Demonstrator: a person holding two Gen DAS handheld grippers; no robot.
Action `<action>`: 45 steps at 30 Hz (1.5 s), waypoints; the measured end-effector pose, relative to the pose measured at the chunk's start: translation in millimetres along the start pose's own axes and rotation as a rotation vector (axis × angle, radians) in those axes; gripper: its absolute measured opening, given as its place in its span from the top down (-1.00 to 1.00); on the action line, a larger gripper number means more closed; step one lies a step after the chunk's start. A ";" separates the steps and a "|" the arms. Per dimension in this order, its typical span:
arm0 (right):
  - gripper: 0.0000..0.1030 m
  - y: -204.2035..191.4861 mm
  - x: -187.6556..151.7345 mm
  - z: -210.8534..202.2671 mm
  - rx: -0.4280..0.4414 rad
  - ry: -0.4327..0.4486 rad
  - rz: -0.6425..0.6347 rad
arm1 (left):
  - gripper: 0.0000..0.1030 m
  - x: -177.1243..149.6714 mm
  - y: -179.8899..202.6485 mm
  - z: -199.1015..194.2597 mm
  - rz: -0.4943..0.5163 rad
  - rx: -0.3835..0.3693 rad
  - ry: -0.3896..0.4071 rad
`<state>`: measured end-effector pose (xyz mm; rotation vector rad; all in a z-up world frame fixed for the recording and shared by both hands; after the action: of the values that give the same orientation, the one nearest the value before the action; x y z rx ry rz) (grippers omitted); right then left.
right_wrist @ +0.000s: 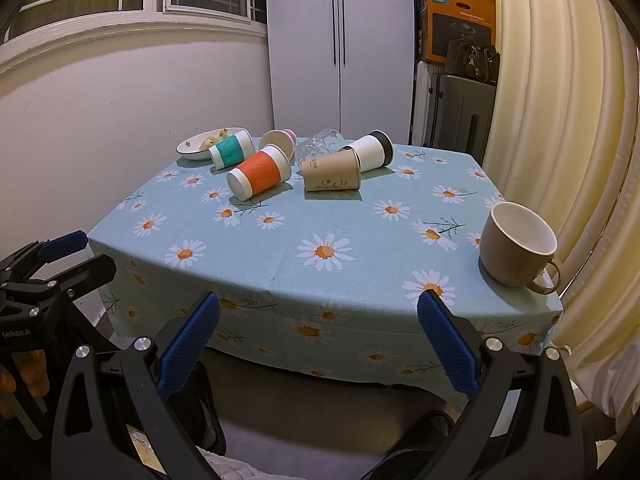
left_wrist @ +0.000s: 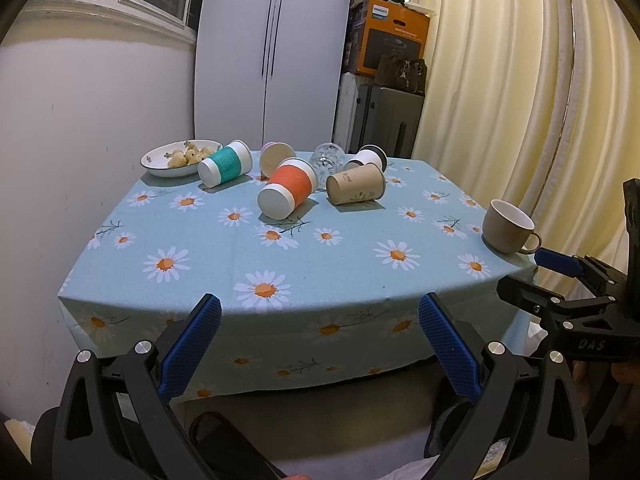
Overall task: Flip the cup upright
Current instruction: 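Reach the left gripper toward the orange-banded paper cup lying on its side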
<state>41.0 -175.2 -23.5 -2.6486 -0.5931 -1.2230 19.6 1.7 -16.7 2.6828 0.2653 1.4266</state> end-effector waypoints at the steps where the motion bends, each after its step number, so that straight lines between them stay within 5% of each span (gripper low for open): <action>1: -0.90 -0.2 -0.1 0.2 -0.003 0.000 -0.003 | -0.87 -0.2 0.1 0.2 0.001 0.000 -0.001; 11: -0.90 2.3 8.0 -4.8 0.020 0.019 0.008 | -0.87 3.5 -8.1 8.8 -0.029 0.000 -0.056; 21: -0.90 17.2 52.2 5.3 0.085 0.063 0.024 | -0.87 47.8 -22.3 51.4 0.013 -0.021 -0.194; 34: -0.90 49.2 114.4 98.7 0.360 -0.149 0.274 | -0.84 120.7 -48.1 159.5 0.086 -0.037 -0.431; 45: -0.90 69.1 129.5 168.1 0.481 -0.297 0.423 | -0.84 148.8 -46.6 244.9 0.110 -0.074 -0.591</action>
<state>262.5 -149.1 -33.5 -2.3747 -0.2886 -0.4978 299.1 76.7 -40.1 2.9313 0.0152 0.5880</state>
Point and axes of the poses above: each gripper's, at about its wrist camera, not at the fingertips, and z roughly the way its jaws point, y to its right, x to its top, the point moved 2 cm from there along z, roughly the way its jaws point, and after that the axes turned 4 degrees about -z, right-handed, at the moved point
